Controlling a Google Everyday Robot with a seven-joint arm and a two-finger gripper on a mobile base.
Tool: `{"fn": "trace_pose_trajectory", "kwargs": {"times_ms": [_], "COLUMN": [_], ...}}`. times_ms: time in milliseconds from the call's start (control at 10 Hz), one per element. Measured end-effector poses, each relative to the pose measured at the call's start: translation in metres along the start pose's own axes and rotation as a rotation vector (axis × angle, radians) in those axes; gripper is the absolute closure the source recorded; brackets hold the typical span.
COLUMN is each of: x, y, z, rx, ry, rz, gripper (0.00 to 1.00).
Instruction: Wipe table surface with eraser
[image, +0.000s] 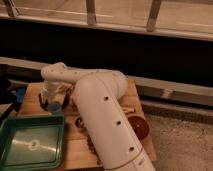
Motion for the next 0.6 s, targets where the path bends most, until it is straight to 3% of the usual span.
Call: {"fn": "trace_pose_trajectory", "kwargs": {"times_ms": [300, 600], "x": [-0.027, -0.018], "y": [0.019, 0.05], "z": [0.011, 0.032], "rx": [-0.035, -0.079], "ry": [-0.016, 0.012], "rz": [-0.043, -0.104], "gripper": [0.9, 0.9]}}
